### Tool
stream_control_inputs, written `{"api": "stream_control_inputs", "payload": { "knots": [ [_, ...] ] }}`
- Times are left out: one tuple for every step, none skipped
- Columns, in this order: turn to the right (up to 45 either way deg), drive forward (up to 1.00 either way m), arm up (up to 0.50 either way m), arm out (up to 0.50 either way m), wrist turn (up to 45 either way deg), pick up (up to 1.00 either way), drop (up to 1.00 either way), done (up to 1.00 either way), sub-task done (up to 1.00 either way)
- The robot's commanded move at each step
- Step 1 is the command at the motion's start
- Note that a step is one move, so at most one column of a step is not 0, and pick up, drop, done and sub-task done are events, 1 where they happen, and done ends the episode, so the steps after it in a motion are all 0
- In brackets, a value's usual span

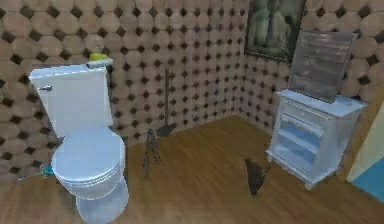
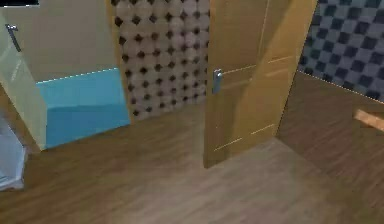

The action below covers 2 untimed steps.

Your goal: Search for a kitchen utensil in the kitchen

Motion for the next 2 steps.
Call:
{"api": "stream_control_inputs", "payload": {
  "knots": [
    [45.0, 0.0, 0.0, 0.0, 0.0, 0.0, 0.0, 0.0, 0.0],
    [45.0, 0.0, 0.0, 0.0, 0.0, 0.0, 0.0, 0.0, 0.0]
  ]
}}
